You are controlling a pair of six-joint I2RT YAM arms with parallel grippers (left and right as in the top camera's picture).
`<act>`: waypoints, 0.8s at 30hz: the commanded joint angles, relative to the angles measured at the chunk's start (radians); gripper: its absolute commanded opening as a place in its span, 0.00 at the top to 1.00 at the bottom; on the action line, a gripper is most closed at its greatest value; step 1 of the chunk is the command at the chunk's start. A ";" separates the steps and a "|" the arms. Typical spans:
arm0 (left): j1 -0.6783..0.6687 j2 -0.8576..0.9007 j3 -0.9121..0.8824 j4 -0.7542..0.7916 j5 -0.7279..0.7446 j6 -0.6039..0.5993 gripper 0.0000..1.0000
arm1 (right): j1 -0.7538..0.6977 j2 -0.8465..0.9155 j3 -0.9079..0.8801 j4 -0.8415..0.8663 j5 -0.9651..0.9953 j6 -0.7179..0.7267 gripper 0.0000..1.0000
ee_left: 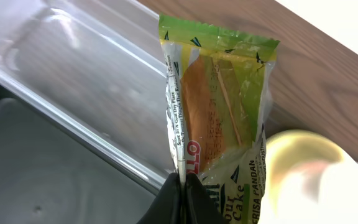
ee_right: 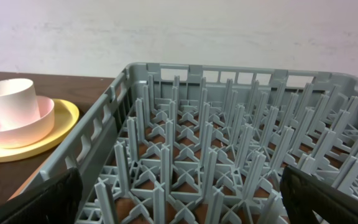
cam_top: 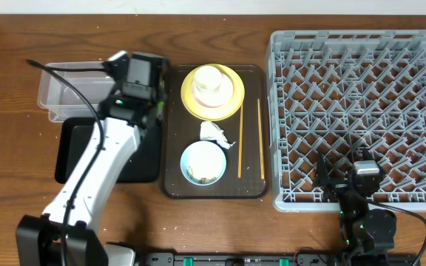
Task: Sort waste into correct bins and load items into the dishwasher rack
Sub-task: 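Carry the wrapper with left gripper and drop it into clear bin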
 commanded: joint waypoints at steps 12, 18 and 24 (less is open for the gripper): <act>0.184 0.205 0.006 0.195 -0.018 -0.068 0.94 | -0.014 -0.002 -0.002 -0.004 -0.003 0.003 0.01; 0.208 0.229 0.006 0.205 -0.007 -0.070 0.93 | -0.014 -0.002 -0.002 -0.004 -0.003 0.003 0.01; 0.211 0.227 0.006 0.219 -0.007 -0.076 0.59 | -0.014 -0.002 -0.002 -0.004 -0.003 0.003 0.01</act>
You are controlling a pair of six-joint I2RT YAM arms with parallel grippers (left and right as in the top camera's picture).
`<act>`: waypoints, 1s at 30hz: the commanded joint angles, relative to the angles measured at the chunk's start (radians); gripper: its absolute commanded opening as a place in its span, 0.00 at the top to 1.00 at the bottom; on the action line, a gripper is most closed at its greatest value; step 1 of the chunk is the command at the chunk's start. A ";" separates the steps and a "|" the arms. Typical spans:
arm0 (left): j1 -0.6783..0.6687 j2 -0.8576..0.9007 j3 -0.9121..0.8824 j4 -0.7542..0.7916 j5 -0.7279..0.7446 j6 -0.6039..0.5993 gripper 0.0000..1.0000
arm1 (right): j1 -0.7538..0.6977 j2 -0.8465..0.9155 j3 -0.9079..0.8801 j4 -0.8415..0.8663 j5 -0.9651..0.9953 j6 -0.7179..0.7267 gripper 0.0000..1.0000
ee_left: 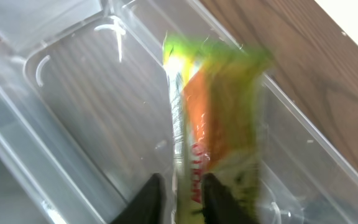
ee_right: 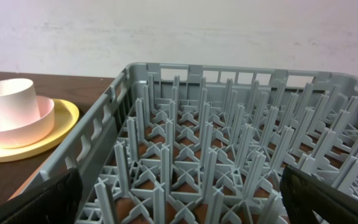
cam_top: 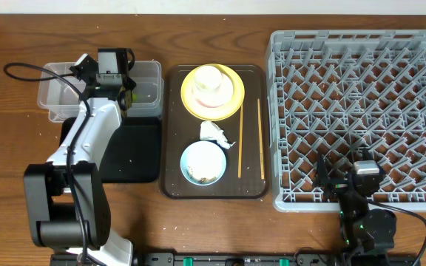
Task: Sort waste into correct bins and load items into the dishwasher rack
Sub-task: 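Carry the wrapper with left gripper and drop it into clear bin, then reach left gripper to the white tissue and grasp it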
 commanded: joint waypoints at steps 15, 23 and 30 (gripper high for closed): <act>-0.051 -0.280 0.010 -0.142 0.512 0.138 0.51 | -0.014 -0.002 -0.002 -0.004 -0.003 0.003 0.01; -0.274 -0.285 0.008 -0.296 0.583 0.269 0.51 | -0.014 -0.002 -0.002 -0.004 -0.003 0.003 0.01; -0.449 -0.169 0.008 -0.359 0.482 0.383 0.48 | -0.014 -0.002 -0.002 -0.004 -0.003 0.003 0.01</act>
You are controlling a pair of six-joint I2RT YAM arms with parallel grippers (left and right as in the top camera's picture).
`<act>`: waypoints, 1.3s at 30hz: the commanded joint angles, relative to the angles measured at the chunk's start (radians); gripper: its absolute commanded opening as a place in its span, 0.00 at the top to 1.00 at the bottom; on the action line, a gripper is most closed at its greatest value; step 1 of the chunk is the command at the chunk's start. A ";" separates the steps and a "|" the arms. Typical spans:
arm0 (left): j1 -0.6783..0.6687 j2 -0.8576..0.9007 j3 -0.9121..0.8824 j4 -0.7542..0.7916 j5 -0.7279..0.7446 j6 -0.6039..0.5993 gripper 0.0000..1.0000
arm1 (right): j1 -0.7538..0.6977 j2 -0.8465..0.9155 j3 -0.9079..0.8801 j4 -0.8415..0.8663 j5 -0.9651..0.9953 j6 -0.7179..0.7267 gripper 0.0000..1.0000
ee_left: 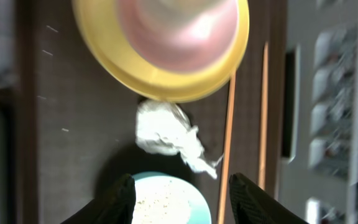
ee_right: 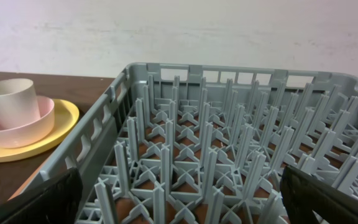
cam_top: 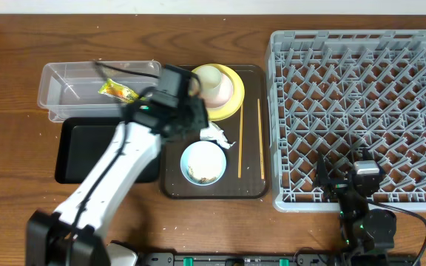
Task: Sort waste into correct bins and load items into the dishwasher rack
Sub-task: 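Reach left gripper to the white tissue and grasp it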
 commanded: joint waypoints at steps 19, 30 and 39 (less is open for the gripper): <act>-0.097 0.297 0.007 0.113 -0.174 0.185 0.40 | -0.014 -0.002 -0.002 -0.004 -0.003 0.003 0.01; -0.097 0.357 0.007 0.140 -0.178 0.091 0.40 | -0.014 -0.002 -0.002 -0.004 -0.003 0.003 0.01; -0.097 0.405 0.007 0.148 -0.178 0.092 0.48 | -0.014 -0.002 -0.002 -0.004 -0.003 0.003 0.01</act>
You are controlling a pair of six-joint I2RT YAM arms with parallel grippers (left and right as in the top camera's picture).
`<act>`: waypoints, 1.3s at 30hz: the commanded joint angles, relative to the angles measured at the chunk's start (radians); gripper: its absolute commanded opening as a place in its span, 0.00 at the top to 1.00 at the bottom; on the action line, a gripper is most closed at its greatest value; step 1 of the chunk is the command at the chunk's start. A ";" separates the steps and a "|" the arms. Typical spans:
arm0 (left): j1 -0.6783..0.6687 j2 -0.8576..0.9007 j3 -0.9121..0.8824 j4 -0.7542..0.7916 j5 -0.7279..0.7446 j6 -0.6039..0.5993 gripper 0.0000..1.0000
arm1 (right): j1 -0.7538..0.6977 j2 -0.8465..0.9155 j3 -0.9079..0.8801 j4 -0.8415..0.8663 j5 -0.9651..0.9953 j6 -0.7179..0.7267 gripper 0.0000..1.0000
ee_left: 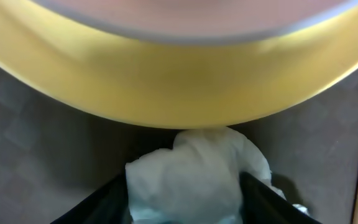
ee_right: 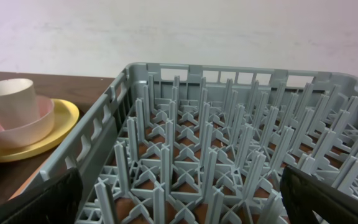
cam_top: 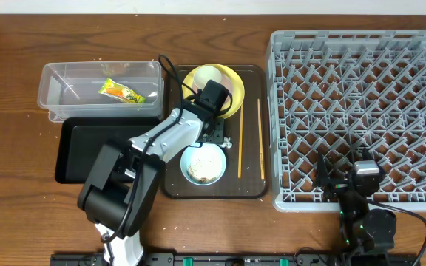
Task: Sort waste into correct bins and load items into the dishwasher rack
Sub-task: 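Reach left gripper to the white tissue and grasp it, then carry the tissue with left gripper and drop it into clear bin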
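A crumpled white napkin (ee_left: 194, 177) lies on the brown tray (cam_top: 172, 185), just in front of the yellow plate (ee_left: 166, 93). My left gripper (ee_left: 185, 202) is low over the napkin and open, one dark finger on each side of it. In the overhead view the left gripper (cam_top: 214, 133) hides most of the napkin. A green snack wrapper (cam_top: 122, 91) lies in the clear bin (cam_top: 50, 70). My right gripper (ee_right: 178, 186) stands open over the near edge of the grey dishwasher rack (cam_top: 361, 89), holding nothing.
The yellow plate carries a pink bowl and a cream cup (cam_top: 207, 76). A blue bowl (cam_top: 203, 164) with crumbs and two chopsticks (cam_top: 239, 140) also lie on the tray. A black bin (cam_top: 80, 151) sits in front of the clear bin.
My left gripper was open above the tray with plate, napkin and bowl below it. Now it is down at the napkin, fingers astride it. The right arm has not moved.
My left gripper was shut on the green wrapper beside the clear bin. Then it was over the bin with its fingers parted. Then the wrapper lay in the bin and the gripper was over the tray, and now it straddles the napkin.
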 commanded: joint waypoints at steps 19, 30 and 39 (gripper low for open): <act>0.081 -0.278 0.009 -0.009 -0.175 -0.007 0.88 | -0.014 -0.002 -0.002 -0.004 -0.003 0.003 0.01; 0.285 -0.347 0.009 0.058 -0.301 -0.008 0.87 | -0.014 -0.002 -0.002 -0.004 -0.003 0.003 0.01; 0.416 -0.338 0.009 0.108 -0.301 -0.031 0.83 | -0.014 -0.002 -0.002 -0.004 -0.003 0.003 0.01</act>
